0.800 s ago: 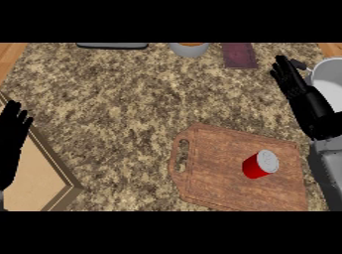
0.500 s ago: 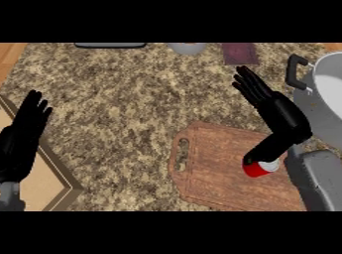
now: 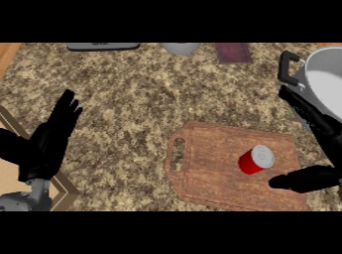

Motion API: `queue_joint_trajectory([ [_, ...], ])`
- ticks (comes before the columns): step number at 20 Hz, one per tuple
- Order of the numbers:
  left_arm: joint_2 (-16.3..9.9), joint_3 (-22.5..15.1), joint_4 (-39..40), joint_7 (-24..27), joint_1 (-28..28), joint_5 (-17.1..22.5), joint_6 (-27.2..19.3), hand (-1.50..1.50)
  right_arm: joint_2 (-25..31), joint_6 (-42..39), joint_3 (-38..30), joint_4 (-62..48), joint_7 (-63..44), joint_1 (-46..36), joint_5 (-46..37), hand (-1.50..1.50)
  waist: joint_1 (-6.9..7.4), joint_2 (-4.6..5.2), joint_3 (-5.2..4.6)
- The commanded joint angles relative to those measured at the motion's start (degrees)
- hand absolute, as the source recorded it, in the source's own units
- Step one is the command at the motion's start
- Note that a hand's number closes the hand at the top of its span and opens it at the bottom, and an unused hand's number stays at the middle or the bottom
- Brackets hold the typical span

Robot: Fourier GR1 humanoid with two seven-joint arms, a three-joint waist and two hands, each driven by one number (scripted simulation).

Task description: Pick the can from the cutting board and place it in the pot

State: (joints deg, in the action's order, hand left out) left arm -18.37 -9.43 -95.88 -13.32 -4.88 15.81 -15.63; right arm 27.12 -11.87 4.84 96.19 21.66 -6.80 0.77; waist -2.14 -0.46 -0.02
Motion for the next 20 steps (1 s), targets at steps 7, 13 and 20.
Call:
queue_joint_trajectory([
  [7, 0.07, 0.86, -2.16, -2.8, -1.03, 0.23, 0.44, 0.0, 21.02, -9.97, -12.89, 16.33, -5.8, 11.45, -2.0, -1.5, 0.46, -0.04, -0.07],
  [13, 1.62, 0.2, 0.2, -2.26, -3.48, -1.62, 0.32, 0.0, 26.25, -16.82, -11.39, 23.27, -22.63, 8.09, -0.01, -1.5, 1.65, 0.41, -0.09],
  [20, 4.78, -1.86, 2.03, -0.02, -2.69, -3.4, 1.21, 0.0, 26.26, -20.69, -6.83, 27.08, -39.49, 5.4, 1.26, -1.5, 2.2, 0.48, -0.07],
])
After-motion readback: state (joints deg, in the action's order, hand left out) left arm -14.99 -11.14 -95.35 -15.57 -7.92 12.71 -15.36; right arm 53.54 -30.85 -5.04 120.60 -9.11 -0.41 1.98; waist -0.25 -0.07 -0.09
